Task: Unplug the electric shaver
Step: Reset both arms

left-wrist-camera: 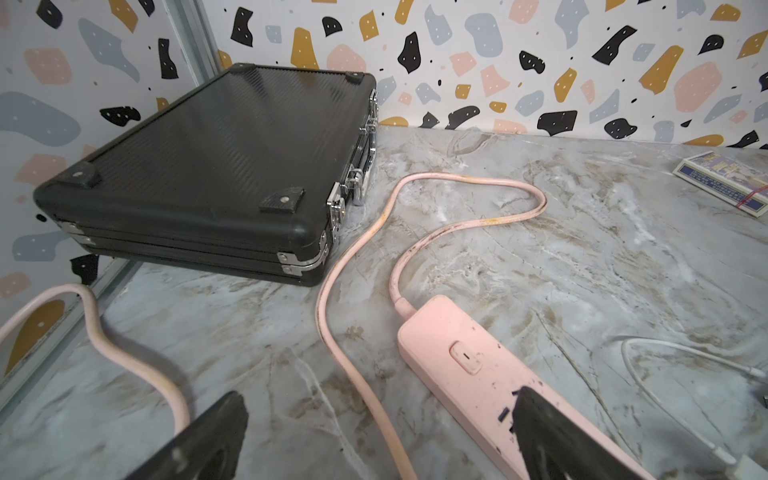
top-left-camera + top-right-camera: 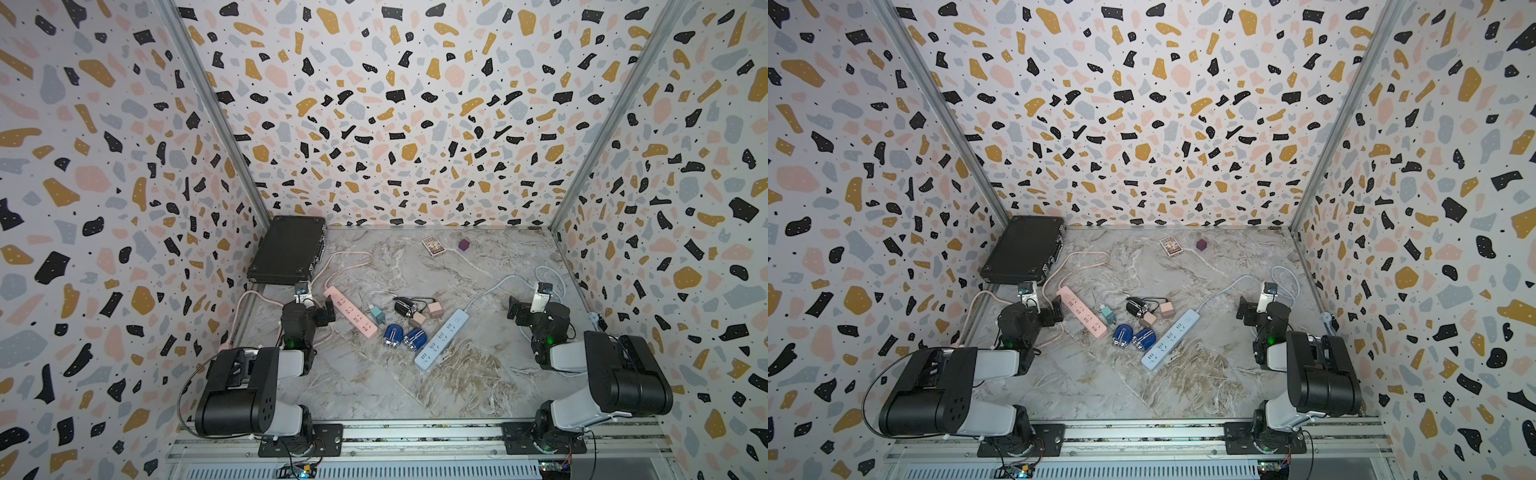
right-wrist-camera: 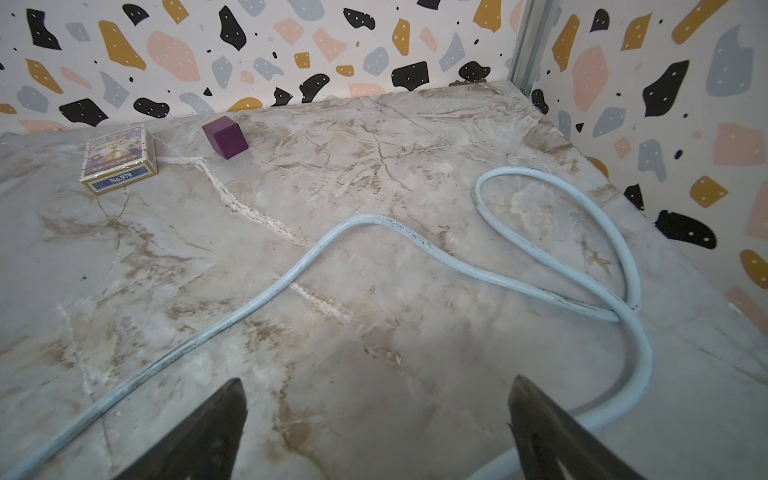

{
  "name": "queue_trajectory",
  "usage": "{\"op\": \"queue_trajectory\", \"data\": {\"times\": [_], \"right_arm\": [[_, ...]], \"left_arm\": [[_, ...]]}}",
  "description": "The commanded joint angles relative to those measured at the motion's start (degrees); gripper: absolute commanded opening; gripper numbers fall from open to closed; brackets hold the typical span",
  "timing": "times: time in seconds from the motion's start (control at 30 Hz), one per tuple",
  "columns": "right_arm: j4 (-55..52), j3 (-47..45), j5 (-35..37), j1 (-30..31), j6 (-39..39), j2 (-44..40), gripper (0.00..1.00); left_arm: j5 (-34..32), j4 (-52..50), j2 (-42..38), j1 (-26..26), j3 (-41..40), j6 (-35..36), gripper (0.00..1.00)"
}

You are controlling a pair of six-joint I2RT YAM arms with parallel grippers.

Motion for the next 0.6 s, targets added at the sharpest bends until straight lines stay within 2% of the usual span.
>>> {"op": "queue_trajectory", "data": {"times": [0.0, 0.23, 0.3, 0.43, 0.57], "right_arm": [[0.5, 1.2, 0.7, 0.3, -0.5, 0.1, 0.99], [-0.9, 1.9, 1.1, 0.6, -0.7, -0.1, 0.99], [-1.6, 1.9, 1.2, 0.6, -0.8, -0.3, 0.99], [-1.3, 1.9, 1.2, 0.7, -0.8, -0.3, 0.99], [-1.4, 1.9, 1.3, 0.7, -0.8, -0.3, 0.99]], "left_arm": [[1.7, -0.6, 0.0, 0.1, 2.2, 0.9, 1.0], [3.9, -1.7, 0.1, 0.1, 2.8, 1.9, 1.0], [1.2, -3.2, 0.6, -1.2, 3.8, 2.9, 1.0], [1.0, -2.8, 0.5, -1.5, 3.5, 2.7, 1.0], [4.9, -1.9, 0.0, -1.5, 2.7, 4.1, 0.99]]}}
